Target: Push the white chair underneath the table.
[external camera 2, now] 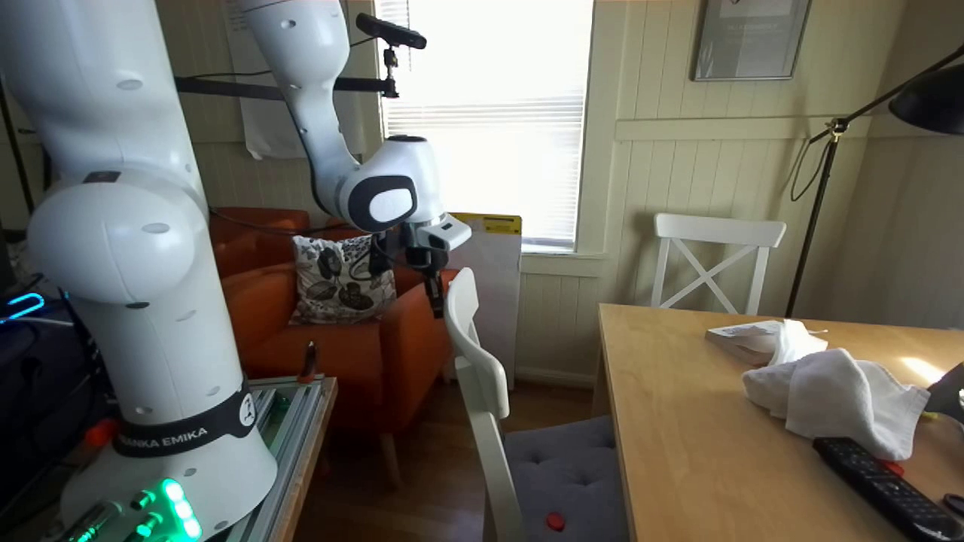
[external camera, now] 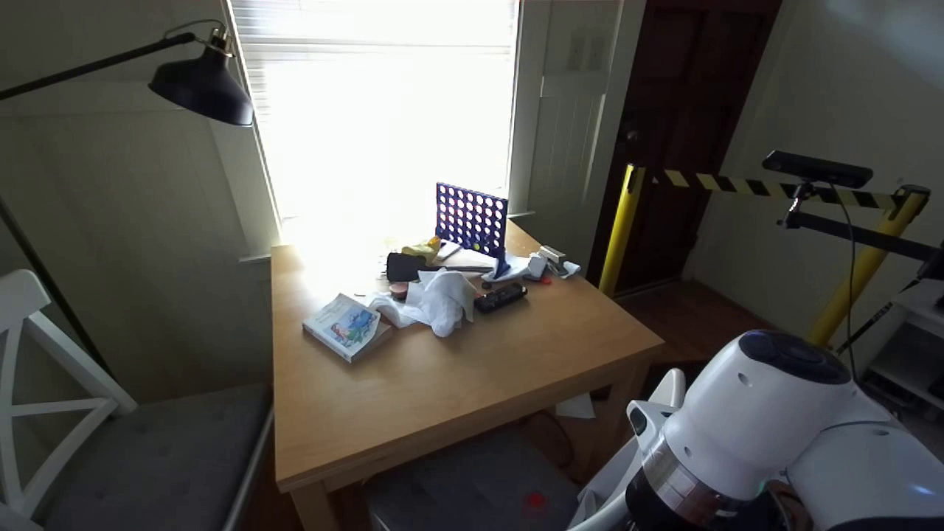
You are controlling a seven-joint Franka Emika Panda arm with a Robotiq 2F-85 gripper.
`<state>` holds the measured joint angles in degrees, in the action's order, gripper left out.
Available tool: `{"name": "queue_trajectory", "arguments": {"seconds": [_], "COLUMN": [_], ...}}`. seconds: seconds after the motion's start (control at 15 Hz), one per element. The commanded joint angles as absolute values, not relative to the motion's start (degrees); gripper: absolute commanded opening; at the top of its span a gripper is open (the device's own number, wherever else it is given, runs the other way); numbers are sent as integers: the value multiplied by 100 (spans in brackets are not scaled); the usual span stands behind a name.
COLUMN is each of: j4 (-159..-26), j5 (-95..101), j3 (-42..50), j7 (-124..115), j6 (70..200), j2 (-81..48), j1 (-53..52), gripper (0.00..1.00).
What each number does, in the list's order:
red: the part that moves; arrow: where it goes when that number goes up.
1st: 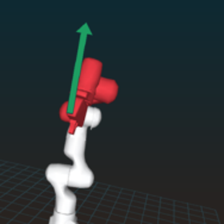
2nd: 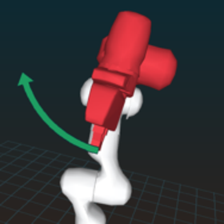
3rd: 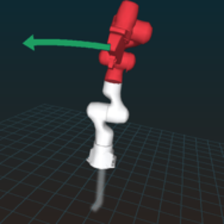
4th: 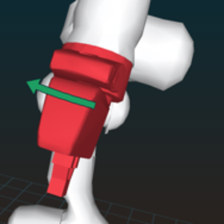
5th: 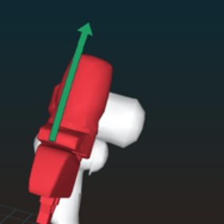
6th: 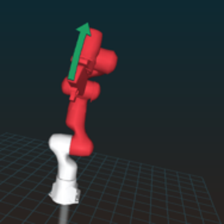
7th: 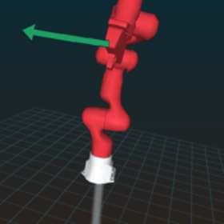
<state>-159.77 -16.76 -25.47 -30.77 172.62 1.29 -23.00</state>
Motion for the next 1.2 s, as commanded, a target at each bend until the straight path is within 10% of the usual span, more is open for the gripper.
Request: {"name": "queue_trajectory", "arguments": {"seconds": [0.0,1.13], "j4": [-15986,-15244], "j5": [-697,2011], "j3": [-2339,-1757], "j7": [-3558,-4900], "j6": [17813,18230], "j2": [207,-36], "j1": [-1928,-963], "gripper": [0,0]}}
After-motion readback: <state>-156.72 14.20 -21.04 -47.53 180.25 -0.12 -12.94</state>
